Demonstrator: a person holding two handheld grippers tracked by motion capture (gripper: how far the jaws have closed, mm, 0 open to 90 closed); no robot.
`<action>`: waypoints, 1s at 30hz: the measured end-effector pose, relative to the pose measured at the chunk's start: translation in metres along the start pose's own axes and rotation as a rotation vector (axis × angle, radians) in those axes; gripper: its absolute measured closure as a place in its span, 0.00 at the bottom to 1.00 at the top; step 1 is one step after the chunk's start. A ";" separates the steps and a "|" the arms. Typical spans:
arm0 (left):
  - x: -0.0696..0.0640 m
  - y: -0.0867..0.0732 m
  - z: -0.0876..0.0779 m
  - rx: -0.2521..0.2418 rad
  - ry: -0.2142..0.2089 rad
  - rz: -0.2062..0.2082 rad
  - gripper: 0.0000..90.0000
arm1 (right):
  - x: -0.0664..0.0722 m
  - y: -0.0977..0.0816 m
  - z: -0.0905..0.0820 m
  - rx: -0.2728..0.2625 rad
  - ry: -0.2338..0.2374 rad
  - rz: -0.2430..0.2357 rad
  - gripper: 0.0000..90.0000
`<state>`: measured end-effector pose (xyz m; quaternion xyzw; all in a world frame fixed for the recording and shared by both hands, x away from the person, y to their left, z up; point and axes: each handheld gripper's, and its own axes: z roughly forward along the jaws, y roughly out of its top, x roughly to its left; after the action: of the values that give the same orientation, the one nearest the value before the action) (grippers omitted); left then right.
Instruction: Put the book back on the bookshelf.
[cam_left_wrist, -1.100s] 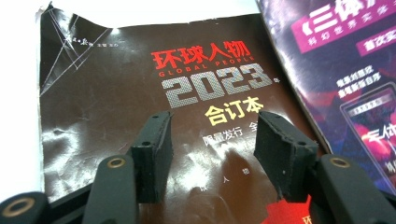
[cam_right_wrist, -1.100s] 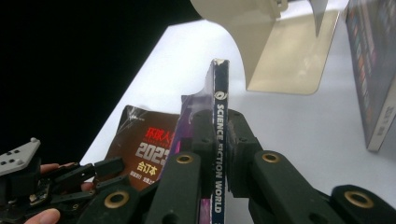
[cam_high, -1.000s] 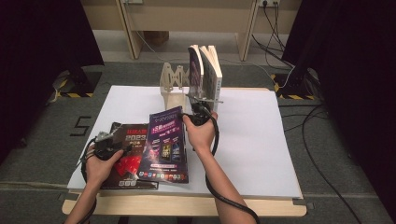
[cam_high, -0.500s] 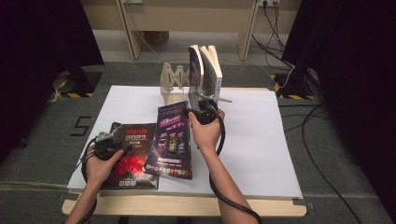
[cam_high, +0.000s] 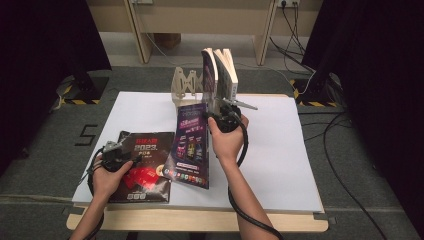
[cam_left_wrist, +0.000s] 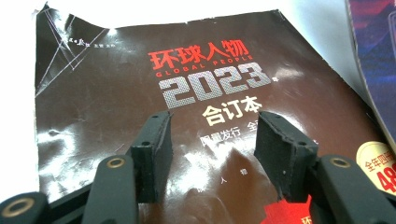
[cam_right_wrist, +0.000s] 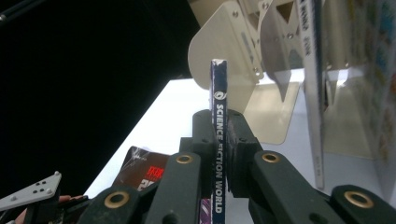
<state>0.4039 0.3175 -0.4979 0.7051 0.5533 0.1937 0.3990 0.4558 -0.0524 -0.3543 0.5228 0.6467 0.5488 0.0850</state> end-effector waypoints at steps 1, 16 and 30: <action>0.000 0.000 0.000 0.000 0.000 0.000 0.51 | 0.000 0.001 -0.002 -0.010 -0.004 -0.007 0.94; -0.001 0.000 0.000 0.001 0.003 0.001 0.50 | 0.000 0.013 -0.028 -0.134 -0.037 -0.025 0.94; -0.001 0.000 0.000 0.002 0.001 0.004 0.50 | 0.010 0.023 -0.036 -0.246 -0.083 -0.077 0.94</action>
<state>0.4038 0.3164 -0.4980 0.7065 0.5523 0.1945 0.3976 0.4404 -0.0703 -0.3177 0.5055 0.5899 0.5982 0.1963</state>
